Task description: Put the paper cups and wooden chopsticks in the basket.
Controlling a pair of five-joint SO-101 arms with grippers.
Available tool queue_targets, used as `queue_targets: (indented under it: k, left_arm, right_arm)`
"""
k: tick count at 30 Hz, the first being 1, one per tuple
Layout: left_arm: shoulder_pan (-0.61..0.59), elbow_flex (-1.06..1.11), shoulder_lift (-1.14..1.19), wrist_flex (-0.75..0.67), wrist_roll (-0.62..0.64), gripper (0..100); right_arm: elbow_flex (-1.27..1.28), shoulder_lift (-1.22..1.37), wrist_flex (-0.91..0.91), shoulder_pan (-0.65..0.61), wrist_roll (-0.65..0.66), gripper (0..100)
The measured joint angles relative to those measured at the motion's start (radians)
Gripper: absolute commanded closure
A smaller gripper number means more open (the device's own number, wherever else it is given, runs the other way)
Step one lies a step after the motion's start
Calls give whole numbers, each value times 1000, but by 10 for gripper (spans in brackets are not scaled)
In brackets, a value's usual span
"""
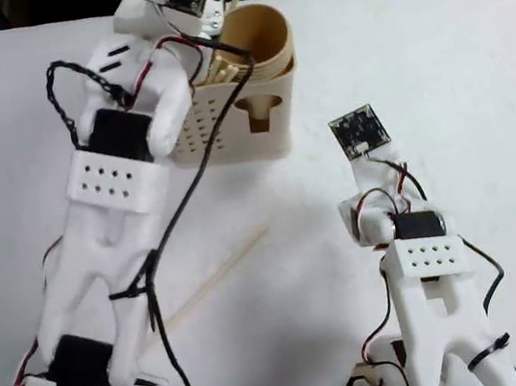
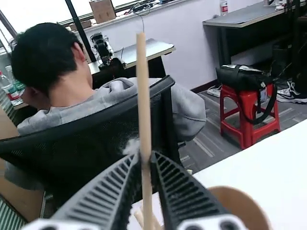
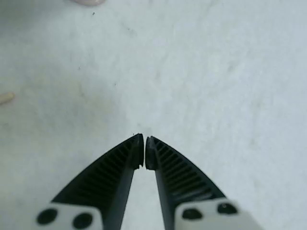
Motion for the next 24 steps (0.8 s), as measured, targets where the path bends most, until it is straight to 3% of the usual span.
queue_targets:
  k: [6,19,24]
  left_arm:
    - [-17,0,-28,140,25,878]
    - [-17,0,-229,786,25,876]
    - [-17,55,-232,918,25,870]
  right_arm:
    - [0,0,0,0,2,974]
    - [0,0,0,5,2,974]
    - [0,0,0,9,2,974]
